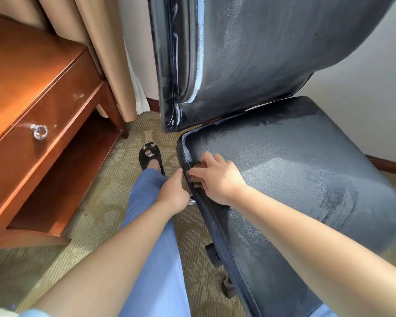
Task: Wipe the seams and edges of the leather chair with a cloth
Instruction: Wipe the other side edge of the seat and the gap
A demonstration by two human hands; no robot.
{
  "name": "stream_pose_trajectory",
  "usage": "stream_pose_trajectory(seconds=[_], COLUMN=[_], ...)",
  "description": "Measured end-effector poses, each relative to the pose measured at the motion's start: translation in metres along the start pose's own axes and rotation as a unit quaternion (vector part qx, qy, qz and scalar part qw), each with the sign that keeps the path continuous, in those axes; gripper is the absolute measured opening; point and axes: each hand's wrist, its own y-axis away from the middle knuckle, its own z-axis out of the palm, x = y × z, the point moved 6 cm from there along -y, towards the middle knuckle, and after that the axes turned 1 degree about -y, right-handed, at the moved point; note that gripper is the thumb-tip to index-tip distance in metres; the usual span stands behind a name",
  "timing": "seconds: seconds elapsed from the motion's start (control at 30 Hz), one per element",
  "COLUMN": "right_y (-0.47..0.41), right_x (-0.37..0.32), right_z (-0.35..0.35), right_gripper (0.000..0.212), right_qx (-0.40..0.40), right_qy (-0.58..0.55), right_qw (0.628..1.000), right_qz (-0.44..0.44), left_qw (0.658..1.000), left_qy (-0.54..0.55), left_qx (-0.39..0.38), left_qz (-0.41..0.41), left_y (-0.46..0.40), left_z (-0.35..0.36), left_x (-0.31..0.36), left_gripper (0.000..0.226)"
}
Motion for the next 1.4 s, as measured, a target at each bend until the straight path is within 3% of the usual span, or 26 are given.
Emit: stream_pose_trajectory(seconds=[0.13,0.23,0.33,0.57,1.0,1.23,1.4], right_y=[-0.006,0.018,0.037,0.043,0.031,0.009,0.039], right_x=[-0.001,-0.002,-0.002,-0.008,-0.001,0.005,-0.003], right_z=[0.0,0.005,0.014,0.005,0.007,0.003,0.01], right_gripper=[0.039,0.035,0.033,0.044,0.044,0.04,0.044], right_qx=[0.005,0.028,-0.008,-0.044,-0.05,-0.013,-0.04], right_qy=[-0.014,-0.039,-0.015,-0.004,-0.029,-0.066,-0.038], right_qw=[1.0,0.999,0.998,0.999,0.998,0.996,0.998], right_qz=[0.027,-0.026,-0.068,-0.016,0.015,0.055,0.015], left_qw=[1.0,1.0,1.0,0.999,0.997,0.996,0.994], left_qy=[-0.002,0.0,-0.003,0.008,0.026,0.06,0.09], left_qx=[0.0,-0.003,0.004,0.024,0.039,0.028,0.034], left_qz=[-0.004,0.003,0.003,-0.026,-0.059,-0.064,-0.051], left_y=[0.002,0.003,0.002,0.028,0.018,0.009,0.013], left_z=[0.0,0.0,0.0,-0.01,-0.014,-0.013,-0.011], left_x=[-0.003,-0.004,-0.006,-0.001,0.0,-0.004,0.001], left_gripper=[0.076,0.076,0.072,0.068,0.07,0.07,0.069])
